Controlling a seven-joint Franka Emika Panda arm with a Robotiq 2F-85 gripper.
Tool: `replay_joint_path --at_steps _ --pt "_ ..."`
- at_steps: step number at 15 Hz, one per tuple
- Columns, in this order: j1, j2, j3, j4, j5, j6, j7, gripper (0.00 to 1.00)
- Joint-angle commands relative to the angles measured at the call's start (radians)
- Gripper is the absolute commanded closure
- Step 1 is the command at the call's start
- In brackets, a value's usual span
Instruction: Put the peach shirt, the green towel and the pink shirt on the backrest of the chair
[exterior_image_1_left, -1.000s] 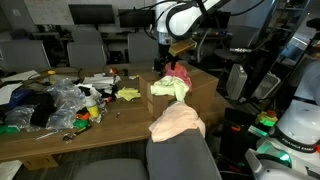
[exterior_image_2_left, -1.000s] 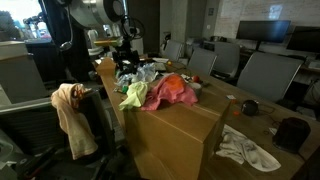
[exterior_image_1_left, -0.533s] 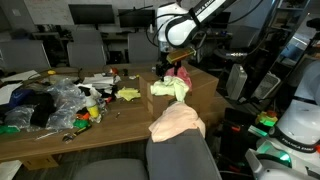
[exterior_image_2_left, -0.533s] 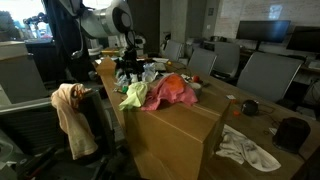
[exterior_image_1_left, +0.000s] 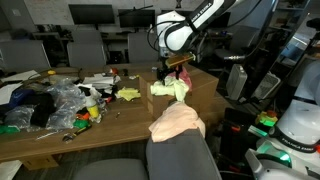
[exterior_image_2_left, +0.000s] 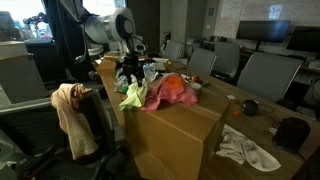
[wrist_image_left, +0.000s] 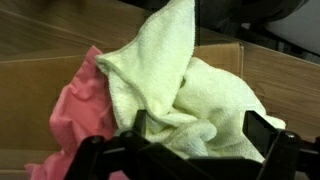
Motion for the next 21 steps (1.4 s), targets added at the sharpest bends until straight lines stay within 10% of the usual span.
replay_joint_path --at_steps 1,18,19,21 --pt "0.006 0.017 -0.019 0.018 0.029 0.008 0.017 0.0" --pt "0.01 0.067 -0.038 0.021 0.029 0.005 0.079 0.0" --pt "0.01 0.066 -0.038 0.022 0.03 0.004 0.078 0.22" --pt "0.011 0.066 -0.038 0.023 0.029 0.003 0.079 0.32"
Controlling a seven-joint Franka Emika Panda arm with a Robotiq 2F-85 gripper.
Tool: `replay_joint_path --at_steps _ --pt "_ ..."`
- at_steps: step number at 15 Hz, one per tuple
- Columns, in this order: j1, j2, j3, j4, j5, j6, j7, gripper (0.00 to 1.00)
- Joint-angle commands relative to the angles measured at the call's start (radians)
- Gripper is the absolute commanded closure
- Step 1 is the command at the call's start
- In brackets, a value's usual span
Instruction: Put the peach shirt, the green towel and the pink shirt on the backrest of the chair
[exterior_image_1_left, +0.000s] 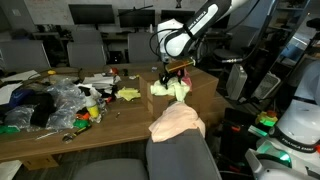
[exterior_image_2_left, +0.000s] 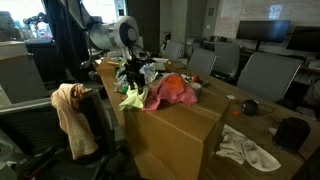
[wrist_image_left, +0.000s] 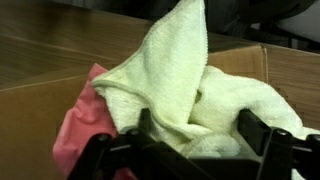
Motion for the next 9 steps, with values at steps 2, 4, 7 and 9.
replay_joint_path --at_steps 2,4,7,9 --pt "0.011 0.009 -0.012 0.023 0.019 0.001 0.006 0.49" --pt "0.012 0.009 -0.011 0.024 0.019 0.001 0.006 0.65" --pt "0.011 0.006 -0.009 0.022 0.024 -0.001 0.001 0.88" --pt "0.01 0.001 -0.006 0.021 0.034 -0.009 -0.008 1.0"
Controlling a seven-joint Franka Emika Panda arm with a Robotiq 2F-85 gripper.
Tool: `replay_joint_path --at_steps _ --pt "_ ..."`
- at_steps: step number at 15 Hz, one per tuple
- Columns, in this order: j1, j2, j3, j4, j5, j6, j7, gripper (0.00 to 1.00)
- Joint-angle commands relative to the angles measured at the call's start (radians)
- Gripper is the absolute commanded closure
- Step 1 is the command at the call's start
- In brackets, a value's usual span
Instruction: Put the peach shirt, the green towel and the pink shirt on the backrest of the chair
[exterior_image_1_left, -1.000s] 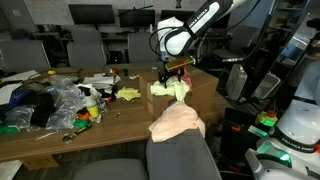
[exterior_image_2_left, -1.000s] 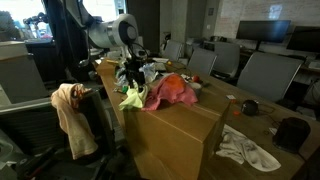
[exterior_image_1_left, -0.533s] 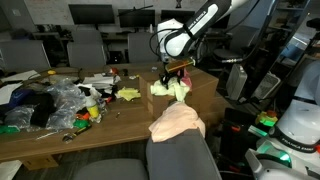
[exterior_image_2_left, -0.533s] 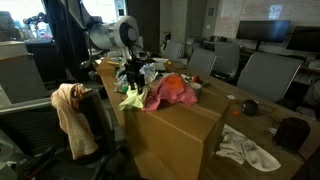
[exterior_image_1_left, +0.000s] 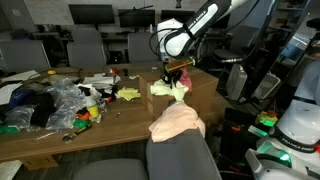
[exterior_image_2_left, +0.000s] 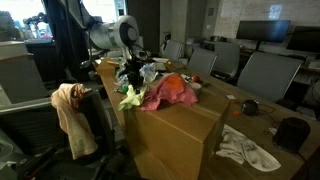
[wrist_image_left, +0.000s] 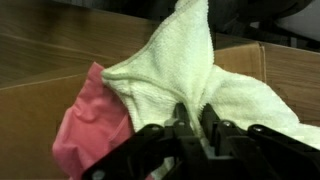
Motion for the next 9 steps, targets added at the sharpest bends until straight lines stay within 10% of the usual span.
replay_joint_path --at_steps 1,9 --pt "0.007 -0.006 0.0 0.013 0.049 -0.014 -0.026 1.0" --pt "0.031 -0.157 0.013 -0.048 0.051 -0.008 -0.048 0.99"
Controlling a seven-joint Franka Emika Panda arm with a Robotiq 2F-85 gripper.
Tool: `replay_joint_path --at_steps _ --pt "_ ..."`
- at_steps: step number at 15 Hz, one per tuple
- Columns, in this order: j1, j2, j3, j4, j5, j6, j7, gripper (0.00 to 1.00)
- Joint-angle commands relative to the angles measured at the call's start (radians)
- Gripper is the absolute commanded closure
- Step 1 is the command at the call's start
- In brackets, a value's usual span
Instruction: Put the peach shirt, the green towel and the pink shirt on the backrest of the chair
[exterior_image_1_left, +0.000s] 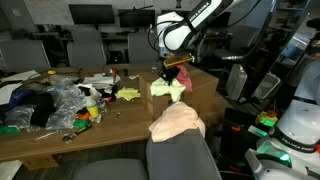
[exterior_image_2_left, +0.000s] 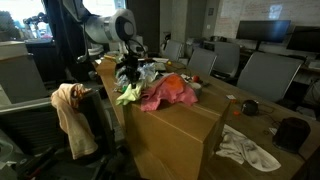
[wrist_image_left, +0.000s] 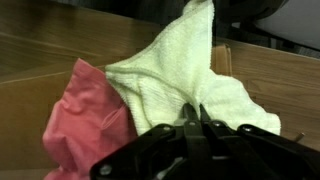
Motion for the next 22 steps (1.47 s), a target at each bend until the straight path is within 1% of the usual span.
replay_joint_path --at_steps 1,6,11,15,17,20,22 --pt "0.018 -0.139 0.007 -0.054 -0.004 -0.01 -0.018 0.99" --pt "0.027 -0.292 0.05 -0.078 -0.017 -0.056 -0.018 0.99" --pt "0.033 -0.399 0.131 -0.08 -0.048 -0.133 -0.005 0.99" --pt "0.047 -0.462 0.218 -0.064 -0.119 -0.212 0.013 0.99" --pt "0.058 -0.484 0.272 -0.051 -0.179 -0.259 0.027 0.99" --pt "0.082 -0.489 0.348 -0.012 -0.258 -0.328 0.036 0.99" --pt "0.104 -0.471 0.389 0.024 -0.286 -0.377 0.021 0.99"
